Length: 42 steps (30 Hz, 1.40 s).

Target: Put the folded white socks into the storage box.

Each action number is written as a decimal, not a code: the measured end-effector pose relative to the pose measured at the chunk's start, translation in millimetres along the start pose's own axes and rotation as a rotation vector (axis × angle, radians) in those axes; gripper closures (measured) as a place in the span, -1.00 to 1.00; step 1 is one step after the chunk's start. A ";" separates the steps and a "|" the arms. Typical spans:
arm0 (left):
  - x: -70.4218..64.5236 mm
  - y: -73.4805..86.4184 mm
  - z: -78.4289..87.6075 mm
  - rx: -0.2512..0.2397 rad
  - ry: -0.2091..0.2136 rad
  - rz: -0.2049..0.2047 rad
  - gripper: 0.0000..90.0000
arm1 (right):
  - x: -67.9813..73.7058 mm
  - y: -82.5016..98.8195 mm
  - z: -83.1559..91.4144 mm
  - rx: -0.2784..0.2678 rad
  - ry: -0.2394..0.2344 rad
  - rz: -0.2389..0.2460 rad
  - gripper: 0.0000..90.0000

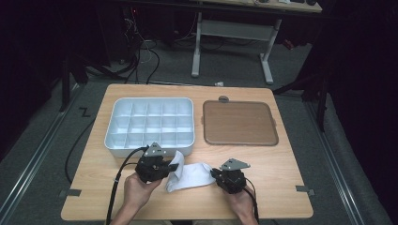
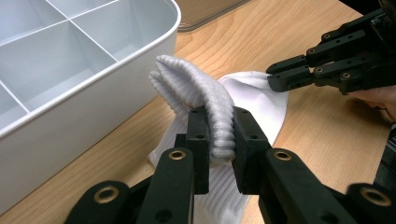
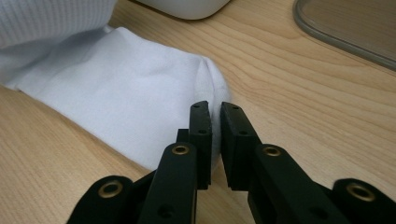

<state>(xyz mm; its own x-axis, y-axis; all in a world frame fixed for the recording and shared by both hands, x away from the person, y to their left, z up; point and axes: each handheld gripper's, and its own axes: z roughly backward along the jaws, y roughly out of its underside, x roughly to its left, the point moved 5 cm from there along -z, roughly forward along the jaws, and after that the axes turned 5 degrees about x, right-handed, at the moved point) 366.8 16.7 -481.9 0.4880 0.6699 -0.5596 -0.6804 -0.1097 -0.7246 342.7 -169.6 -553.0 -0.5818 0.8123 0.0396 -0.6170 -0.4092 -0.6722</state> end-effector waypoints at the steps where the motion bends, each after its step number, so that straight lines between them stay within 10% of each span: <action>1: -0.4 0.1 -0.5 -0.003 0.000 0.004 0.76 | 1.7 0.0 -0.2 -0.001 -0.004 0.003 0.86; 42: -18.4 40.4 -51.4 0.121 -0.003 -0.091 0.74 | 13.9 -3.6 -13.1 -0.017 -0.071 -0.042 0.85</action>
<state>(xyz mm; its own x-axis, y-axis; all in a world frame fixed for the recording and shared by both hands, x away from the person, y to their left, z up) 358.5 -37.8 -521.5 0.5495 0.6750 -0.4924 -0.6943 0.0411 -0.7185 343.8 -151.5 -559.6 -0.5919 0.7971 0.1200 -0.6329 -0.3673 -0.6816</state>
